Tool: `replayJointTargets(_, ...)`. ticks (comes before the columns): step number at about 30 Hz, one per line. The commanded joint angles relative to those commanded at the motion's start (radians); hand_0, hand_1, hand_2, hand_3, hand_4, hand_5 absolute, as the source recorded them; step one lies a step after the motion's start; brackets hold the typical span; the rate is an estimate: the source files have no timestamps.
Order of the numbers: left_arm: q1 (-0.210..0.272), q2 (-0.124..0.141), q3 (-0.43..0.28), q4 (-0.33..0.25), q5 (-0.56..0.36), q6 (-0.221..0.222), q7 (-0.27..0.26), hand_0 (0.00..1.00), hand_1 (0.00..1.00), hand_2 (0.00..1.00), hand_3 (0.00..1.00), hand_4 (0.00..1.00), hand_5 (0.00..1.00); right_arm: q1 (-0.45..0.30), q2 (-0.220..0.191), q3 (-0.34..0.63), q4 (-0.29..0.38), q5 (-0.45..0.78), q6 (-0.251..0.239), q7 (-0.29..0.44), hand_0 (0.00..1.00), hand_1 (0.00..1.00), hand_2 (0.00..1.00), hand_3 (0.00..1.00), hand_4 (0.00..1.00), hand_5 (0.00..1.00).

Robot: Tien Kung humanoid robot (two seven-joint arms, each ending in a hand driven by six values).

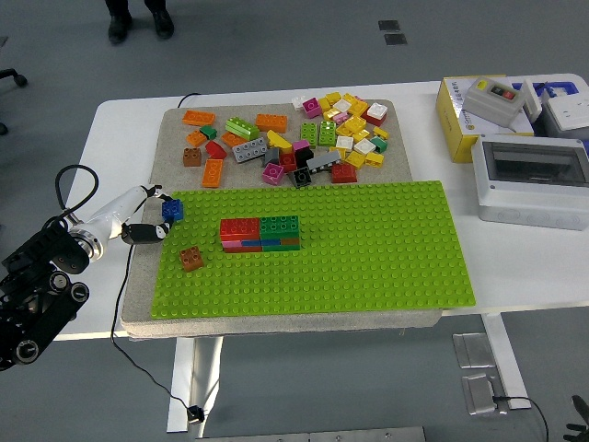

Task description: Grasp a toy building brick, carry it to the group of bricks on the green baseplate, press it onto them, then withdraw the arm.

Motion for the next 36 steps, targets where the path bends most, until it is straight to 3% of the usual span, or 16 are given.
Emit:
replayJointTargets(4, 0.045, -0.006, -0.082, -0.1, -0.002, -0.065, 0.084, 0.998, 0.982, 0.962, 0.578, 0.465, 0.197, -0.002, -0.001, 0.001, 0.0, -0.001, 0.0, 0.0, 0.721, 0.682, 0.683, 0.71, 0.621, 0.959)
replayJointTargets(8, 0.062, -0.019, -0.121, -0.205, 0.015, -0.1, 0.17, 0.998, 0.982, 0.962, 0.578, 0.465, 0.197, -0.003, -0.003, 0.008, 0.0, -0.009, 0.001, -0.001, 0.721, 0.682, 0.683, 0.71, 0.621, 0.959)
replayJointTargets(17, 0.007, -0.06, -0.035, -0.417, 0.031, -0.085, 0.304, 0.998, 0.976, 0.958, 0.565, 0.464, 0.214, 0.0, -0.006, 0.003, 0.0, -0.003, -0.001, 0.001, 0.721, 0.682, 0.683, 0.711, 0.62, 0.959)
replayJointTargets(21, -0.037, -0.093, 0.028, -0.402, 0.016, -0.079, 0.335, 0.998, 0.976, 0.958, 0.565, 0.464, 0.214, 0.0, -0.008, -0.001, 0.0, 0.002, -0.001, 0.002, 0.721, 0.682, 0.683, 0.711, 0.62, 0.959)
replayJointTargets(27, -0.104, -0.147, 0.131, -0.315, -0.001, -0.073, 0.365, 0.994, 0.968, 0.957, 0.566, 0.469, 0.216, 0.002, -0.01, 0.007, 0.0, -0.006, 0.0, -0.003, 0.721, 0.682, 0.683, 0.711, 0.621, 0.959)
replayJointTargets(36, -0.143, -0.172, 0.186, -0.282, -0.005, -0.073, 0.39, 0.989, 0.965, 0.951, 0.564, 0.476, 0.23, 0.006, -0.012, 0.005, 0.0, -0.005, 0.001, -0.003, 0.722, 0.682, 0.683, 0.712, 0.62, 0.96)
